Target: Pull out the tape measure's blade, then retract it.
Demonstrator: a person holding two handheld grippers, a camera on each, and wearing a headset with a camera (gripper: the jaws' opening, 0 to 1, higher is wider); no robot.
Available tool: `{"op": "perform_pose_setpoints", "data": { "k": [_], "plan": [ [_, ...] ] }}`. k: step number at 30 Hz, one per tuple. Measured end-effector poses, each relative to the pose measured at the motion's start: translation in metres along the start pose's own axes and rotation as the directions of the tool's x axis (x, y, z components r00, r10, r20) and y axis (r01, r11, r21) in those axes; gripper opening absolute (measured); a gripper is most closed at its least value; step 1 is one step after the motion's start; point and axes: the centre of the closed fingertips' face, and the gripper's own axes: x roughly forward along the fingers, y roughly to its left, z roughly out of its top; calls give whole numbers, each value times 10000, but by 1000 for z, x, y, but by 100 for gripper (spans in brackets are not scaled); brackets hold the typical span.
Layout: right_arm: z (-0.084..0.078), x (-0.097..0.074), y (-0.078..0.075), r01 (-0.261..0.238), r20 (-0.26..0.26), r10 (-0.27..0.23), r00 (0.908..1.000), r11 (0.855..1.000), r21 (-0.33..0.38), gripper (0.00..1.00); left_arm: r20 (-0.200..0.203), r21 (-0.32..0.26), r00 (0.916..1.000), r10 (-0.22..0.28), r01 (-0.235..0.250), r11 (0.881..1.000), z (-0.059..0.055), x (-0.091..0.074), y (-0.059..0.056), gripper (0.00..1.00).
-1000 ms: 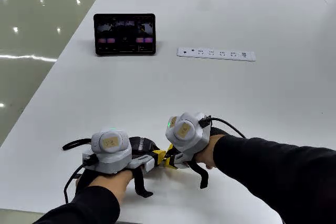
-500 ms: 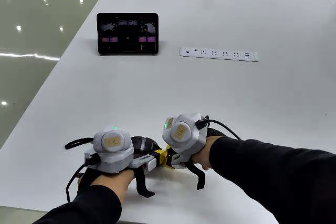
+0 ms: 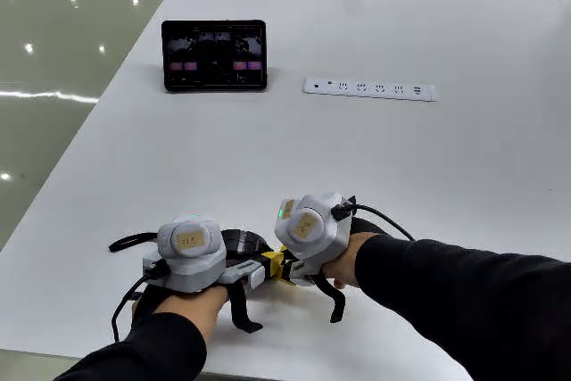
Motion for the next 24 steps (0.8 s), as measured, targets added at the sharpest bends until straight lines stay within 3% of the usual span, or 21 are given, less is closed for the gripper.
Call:
{"op": "perform_pose_setpoints", "data": {
  "k": [6,15,17,24],
  "plan": [
    [-3,-1,1,355,42,-355,9994,9993,90,15,233,-13,9997,-1,2,10000,0,1,0,64],
    [-7,-21,7,470,586,-502,9970,9974,555,18,-4,-105,9999,-111,111,9999,-1,1,-1,65],
    [-13,-26,10,461,528,-502,9973,9961,755,15,-158,187,9984,-540,543,9983,-3,-1,-3,66],
    [-26,-48,17,553,932,-728,9930,9824,1786,17,129,-385,9964,-834,839,9957,6,-7,-5,88]
  ]
}}
